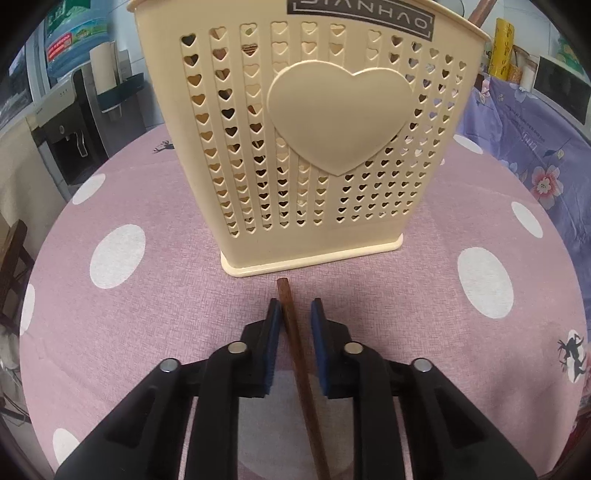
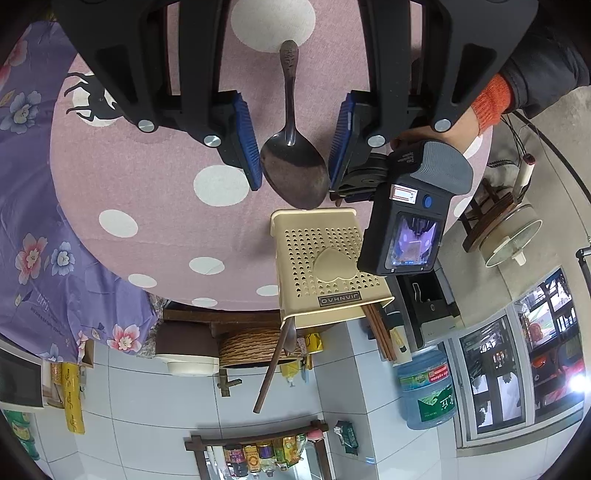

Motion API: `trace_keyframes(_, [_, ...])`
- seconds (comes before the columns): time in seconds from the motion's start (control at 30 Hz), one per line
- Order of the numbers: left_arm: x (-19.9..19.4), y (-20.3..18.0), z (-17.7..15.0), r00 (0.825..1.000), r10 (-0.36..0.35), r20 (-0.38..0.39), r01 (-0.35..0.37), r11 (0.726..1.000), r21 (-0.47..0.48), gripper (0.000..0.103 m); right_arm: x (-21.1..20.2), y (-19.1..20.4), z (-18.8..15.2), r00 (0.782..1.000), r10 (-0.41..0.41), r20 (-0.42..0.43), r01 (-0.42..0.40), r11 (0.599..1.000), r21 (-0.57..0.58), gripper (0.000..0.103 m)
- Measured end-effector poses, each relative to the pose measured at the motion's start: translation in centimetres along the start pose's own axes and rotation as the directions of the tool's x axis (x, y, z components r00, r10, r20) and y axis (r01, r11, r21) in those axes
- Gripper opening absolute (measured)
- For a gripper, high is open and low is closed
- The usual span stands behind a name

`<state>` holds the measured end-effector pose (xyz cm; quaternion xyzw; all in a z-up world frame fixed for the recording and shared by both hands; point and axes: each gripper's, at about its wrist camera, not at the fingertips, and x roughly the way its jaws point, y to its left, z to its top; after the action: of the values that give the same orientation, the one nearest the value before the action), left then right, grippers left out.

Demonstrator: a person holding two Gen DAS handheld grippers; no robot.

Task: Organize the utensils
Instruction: 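Grasp the last brown chopstick with the left tool while the right tool lifts the spoon, then carry the brown chopstick with the left tool while the right tool carries the spoon to the holder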

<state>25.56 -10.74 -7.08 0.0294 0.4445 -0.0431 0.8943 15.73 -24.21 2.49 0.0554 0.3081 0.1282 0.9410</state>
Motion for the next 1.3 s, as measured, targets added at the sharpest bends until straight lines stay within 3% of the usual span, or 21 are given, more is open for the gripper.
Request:
trace_keyframes(0.17, [-0.2,0.0,-0.2,1.000,0.011,0.003,-0.011,1.000,0.001,0.009,0.2,0.0,0.0,1.000,-0.005,-0.003,0.005,1.000,0.003,0.037])
trace_keyframes(0.3, [-0.3,0.0,0.0,1.000,-0.019,0.006,0.019,1.000,-0.013,0.008,0.1,0.2,-0.1,1.000,-0.010,-0.004,0.010,1.000,0.004,0.037])
trace_keyframes(0.43, [-2.9,0.8,0.5,0.995,-0.065,0.072,0.067,0.997,-0.029,0.008,0.0,0.0,-0.1,1.000,-0.015,-0.001,0.015,1.000,0.008,0.037])
trace_keyframes(0.57, [-8.6,2.6,0.9,0.971,-0.138,0.193,0.150,0.988,-0.045,0.008,0.0,0.0,0.0,1.000,-0.015,0.001,0.015,1.000,0.011,0.037])
trace_keyframes(0.73, [-16.6,5.5,0.7,0.912,-0.191,0.363,0.223,0.974,-0.048,0.008,-0.1,-0.1,0.1,1.000,-0.007,0.005,0.007,1.000,0.021,0.037])
trace_keyframes(0.83, [-19.4,6.9,-0.1,0.886,-0.203,0.416,0.241,0.970,-0.038,0.008,0.1,0.0,0.2,1.000,0.009,0.003,-0.009,0.999,0.031,0.037])
trace_keyframes(1.3, [-20.4,8.6,-0.5,0.856,-0.241,0.457,0.295,0.954,-0.049,0.008,0.4,1.7,1.2,0.999,0.045,0.005,-0.045,0.999,-0.004,0.037])
